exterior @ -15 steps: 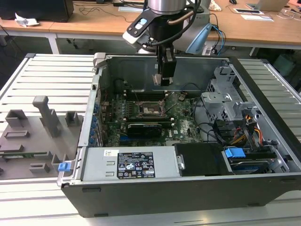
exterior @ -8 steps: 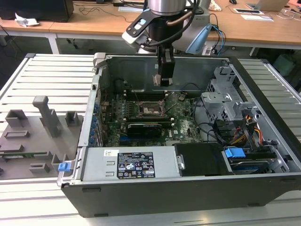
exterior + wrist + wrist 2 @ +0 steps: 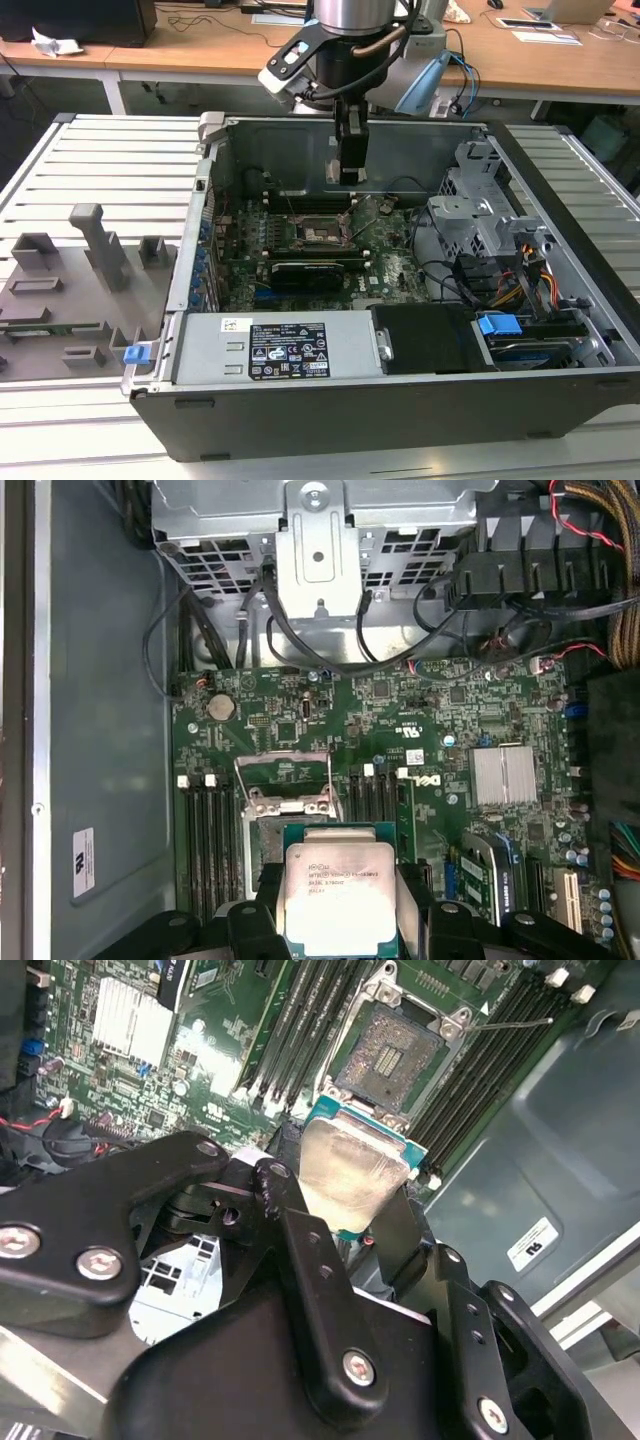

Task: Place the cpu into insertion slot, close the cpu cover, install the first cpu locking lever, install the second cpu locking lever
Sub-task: 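Place the cpu into insertion slot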

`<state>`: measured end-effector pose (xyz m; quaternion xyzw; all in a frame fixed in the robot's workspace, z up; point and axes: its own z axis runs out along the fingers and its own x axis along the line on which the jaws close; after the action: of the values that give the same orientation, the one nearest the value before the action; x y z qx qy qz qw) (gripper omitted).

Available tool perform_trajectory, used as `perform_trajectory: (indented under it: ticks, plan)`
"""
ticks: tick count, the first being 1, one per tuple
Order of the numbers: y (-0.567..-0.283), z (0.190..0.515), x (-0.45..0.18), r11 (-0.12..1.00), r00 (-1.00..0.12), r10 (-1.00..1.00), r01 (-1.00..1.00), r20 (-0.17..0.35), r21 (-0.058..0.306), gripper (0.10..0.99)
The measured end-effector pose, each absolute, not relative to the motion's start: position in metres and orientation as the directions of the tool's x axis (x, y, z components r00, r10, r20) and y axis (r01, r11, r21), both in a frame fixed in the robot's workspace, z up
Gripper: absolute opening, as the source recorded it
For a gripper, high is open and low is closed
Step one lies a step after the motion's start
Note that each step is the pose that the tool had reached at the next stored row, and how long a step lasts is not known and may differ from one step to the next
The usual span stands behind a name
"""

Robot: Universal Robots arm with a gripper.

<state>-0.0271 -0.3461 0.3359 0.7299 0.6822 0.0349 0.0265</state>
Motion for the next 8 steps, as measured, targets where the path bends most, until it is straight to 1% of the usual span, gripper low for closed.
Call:
perform_trajectory:
  ticks: [8]
  plan:
    - [-0.3461, 0.3270, -0.0336, -0.071, 0.070, 0.997, 0.994, 0.014, 0.086, 0.529]
